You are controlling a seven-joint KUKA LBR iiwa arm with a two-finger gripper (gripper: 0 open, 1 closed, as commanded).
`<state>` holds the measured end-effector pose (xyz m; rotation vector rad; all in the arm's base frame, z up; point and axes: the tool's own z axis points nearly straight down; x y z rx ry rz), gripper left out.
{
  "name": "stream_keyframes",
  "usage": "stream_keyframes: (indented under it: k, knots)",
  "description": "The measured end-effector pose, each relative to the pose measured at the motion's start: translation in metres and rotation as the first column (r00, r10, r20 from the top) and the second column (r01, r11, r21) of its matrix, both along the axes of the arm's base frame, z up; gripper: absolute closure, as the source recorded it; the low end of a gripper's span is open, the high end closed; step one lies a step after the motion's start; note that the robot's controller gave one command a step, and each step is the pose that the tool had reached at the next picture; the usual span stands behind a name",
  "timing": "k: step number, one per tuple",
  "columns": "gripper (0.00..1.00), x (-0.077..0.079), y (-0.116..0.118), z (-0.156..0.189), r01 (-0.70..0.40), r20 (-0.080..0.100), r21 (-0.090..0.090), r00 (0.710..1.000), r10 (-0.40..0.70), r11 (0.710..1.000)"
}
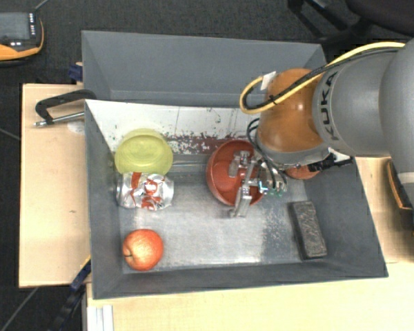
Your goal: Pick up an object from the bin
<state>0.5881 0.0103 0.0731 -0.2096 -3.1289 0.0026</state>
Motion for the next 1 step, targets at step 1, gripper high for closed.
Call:
stream_keyframes:
  k: [1]
  knots:
    - [1.0,-0.0043,0.004,-0.0022,-0.008,-0.017,0.003,1.0,0.008,1.0]
